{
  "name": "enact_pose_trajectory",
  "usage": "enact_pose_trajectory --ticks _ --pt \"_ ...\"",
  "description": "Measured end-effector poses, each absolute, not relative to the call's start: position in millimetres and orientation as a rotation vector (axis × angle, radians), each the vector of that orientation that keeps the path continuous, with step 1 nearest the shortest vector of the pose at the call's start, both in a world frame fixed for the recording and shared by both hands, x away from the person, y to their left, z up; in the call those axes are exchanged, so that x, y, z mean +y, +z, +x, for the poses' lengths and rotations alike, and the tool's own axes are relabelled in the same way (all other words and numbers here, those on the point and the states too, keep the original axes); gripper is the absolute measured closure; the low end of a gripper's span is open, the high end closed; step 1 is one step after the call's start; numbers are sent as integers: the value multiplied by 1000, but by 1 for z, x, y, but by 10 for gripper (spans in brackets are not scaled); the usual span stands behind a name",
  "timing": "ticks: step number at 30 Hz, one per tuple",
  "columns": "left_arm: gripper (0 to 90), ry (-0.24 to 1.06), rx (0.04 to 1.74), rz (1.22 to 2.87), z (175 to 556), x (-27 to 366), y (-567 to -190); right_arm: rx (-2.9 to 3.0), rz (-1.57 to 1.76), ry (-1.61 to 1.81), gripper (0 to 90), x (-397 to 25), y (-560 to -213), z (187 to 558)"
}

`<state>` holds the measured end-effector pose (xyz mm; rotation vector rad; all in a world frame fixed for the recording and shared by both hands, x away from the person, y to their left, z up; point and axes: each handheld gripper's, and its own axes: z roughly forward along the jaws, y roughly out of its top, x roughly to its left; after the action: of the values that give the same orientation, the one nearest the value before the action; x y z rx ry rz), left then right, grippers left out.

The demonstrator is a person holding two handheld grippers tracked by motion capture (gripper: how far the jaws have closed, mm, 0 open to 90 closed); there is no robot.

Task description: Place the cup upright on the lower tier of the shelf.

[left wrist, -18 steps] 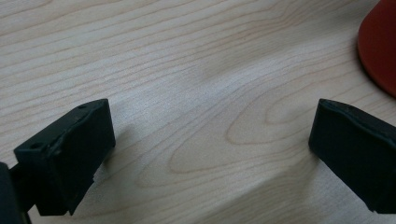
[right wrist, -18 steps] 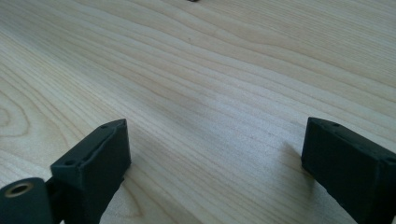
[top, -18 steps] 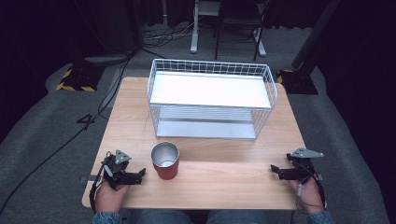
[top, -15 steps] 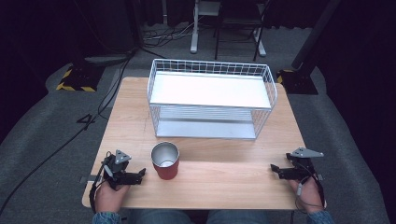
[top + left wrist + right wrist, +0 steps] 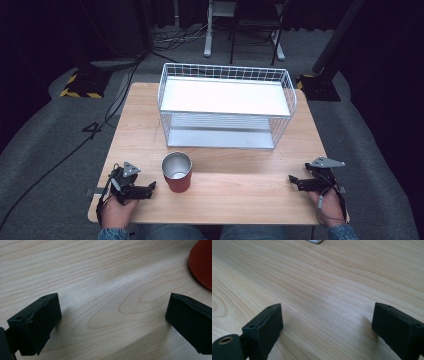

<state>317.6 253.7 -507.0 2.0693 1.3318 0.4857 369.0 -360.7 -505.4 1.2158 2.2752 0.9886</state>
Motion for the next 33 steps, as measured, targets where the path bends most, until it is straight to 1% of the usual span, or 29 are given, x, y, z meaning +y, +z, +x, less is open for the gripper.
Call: enact_pose_trajectory --ticks 5,8,11,14,16,17,20,30,33 --pt "68 496 1346 2058 313 254 -506 2279 1210 987 96 -360 -505 370" --pt "60 510 1342 2042 308 256 -502 2285 1206 987 84 -360 -506 372" --pt "2 527 1346 2009 302 258 -498 2290 1207 987 78 -359 -506 373" --pt "0 549 1356 1945 292 261 -493 2290 1207 987 78 -359 -506 373" --pt "0 559 1348 1933 290 261 -491 2290 1207 987 78 -359 -506 373" --pt "0 560 1338 1886 285 262 -488 2289 1205 987 80 -359 -506 373" --pt "0 587 1309 1845 277 261 -484 2290 1202 986 81 -359 -506 373" --pt "0 673 1200 1751 252 244 -470 2288 1205 986 82 -359 -506 373" --pt "0 670 1189 1726 248 240 -468 2288 1202 987 84 -359 -506 373"
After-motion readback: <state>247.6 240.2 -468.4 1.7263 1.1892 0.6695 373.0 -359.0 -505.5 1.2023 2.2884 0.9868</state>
